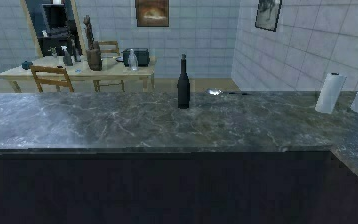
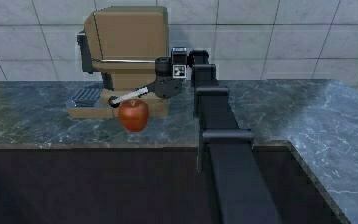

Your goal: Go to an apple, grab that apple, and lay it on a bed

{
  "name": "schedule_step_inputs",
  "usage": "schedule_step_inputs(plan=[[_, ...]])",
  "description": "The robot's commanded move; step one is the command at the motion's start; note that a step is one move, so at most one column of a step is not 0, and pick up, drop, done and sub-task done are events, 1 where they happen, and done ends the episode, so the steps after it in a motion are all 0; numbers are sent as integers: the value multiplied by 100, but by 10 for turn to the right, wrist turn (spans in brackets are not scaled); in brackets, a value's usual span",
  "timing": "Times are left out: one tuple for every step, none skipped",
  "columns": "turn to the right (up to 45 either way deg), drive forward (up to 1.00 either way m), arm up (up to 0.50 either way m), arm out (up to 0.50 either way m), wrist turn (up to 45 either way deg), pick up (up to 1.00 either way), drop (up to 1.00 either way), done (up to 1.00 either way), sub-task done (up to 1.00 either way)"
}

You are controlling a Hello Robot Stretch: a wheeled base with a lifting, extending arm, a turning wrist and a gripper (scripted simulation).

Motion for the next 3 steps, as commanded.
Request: schedule_step_inputs(plan=[[0,0,0,0,30,0,0,0,0],[0,0,-10,0,0,0,0,0,0],[0,0,0,0,0,100,0,0,0]])
